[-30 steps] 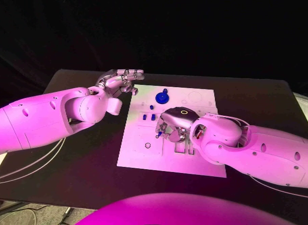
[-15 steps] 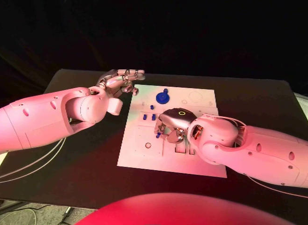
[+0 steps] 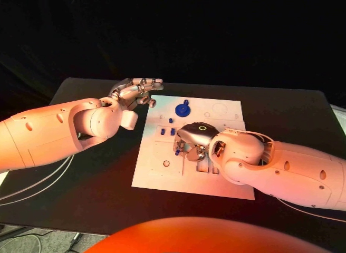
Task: Assemble the parts on the task board
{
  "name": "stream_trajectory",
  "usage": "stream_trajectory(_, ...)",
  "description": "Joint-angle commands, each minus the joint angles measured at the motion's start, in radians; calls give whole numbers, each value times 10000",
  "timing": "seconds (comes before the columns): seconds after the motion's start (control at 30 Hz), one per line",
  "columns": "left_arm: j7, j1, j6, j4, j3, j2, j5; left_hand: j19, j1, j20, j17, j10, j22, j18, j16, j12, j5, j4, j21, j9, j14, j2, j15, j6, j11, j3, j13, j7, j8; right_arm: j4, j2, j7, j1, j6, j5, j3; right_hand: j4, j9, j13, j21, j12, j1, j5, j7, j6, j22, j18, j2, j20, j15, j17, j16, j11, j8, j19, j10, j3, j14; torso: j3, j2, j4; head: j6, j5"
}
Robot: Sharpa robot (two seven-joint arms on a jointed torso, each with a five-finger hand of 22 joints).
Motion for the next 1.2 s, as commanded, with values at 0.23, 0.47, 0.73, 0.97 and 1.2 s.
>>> stream_trajectory(0.23, -10, -6, 230, 39, 8, 5, -61, -27, 86, -6, -19, -63, -17, 179, 27, 60, 14, -53, -72, -13, 16, -21, 11, 1, -2, -6, -14, 55, 13, -59, 79, -246, -22, 647, -306, -22, 59, -30, -136, -18, -86, -229, 43, 97, -179, -37, 49, -38, 35, 118, 6, 65, 131, -104, 5, -338, -109, 564, 3, 1, -4, 1, -21)
stream_trajectory(0.47, -50, -6, 259, 38, 8, 9, -73, -29, 93, -2, -34, -100, -25, 178, 28, 56, 14, -61, -84, -14, 7, -22, 17, -9, 6, -13, -20, 59, 11, -99, 58, -303, -22, 240, -334, -29, 155, -334, -514, -119, -76, -576, 170, 323, -1312, -178, 76, -449, 280, 383, -111, 22, 461, -136, -68, -1888, -489, 505, 2, -6, -13, 1, -32)
stream_trajectory(0.73, -79, -7, 310, 18, 7, 15, -78, -43, 91, 2, -64, -134, -52, 185, 20, 52, 12, -63, -140, -15, -9, -25, 23, -20, 16, -23, -25, 65, 7, 135, -165, -156, -53, -487, -363, -29, 87, -373, -476, -135, 50, -451, 476, 331, -1702, -215, 93, -393, 370, 424, -158, 49, 529, -83, -75, -2384, -741, 481, 14, -14, -24, 1, -78)
stream_trajectory(0.97, -95, -7, 350, 1, 7, 3, -79, -61, 82, 7, -90, -167, -82, 192, 14, 50, 12, -58, -205, -16, -26, -21, 32, -33, 26, -35, -29, 73, 3, 923, -1008, -97, -49, -1204, -363, 107, 41, -344, -463, -97, 246, -386, 646, 339, -1486, -183, 91, -360, 351, 394, -230, 36, 487, -41, -44, -2086, -754, 477, 2, -16, -41, 1, -137)
stream_trajectory(1.2, -99, -8, 380, -8, 7, 0, -91, -65, 83, 9, -101, -178, -89, 193, 10, 48, 12, -58, -218, -16, -33, -19, 34, -35, 27, -37, -30, 73, 3, 1472, -2193, -543, 410, -823, -174, 242, 109, -375, -498, -100, 222, -556, 525, 102, -1542, -193, 113, -570, 185, 136, -282, 44, 328, -107, -39, -2144, -958, 473, -4, -34, -64, 1, -274)
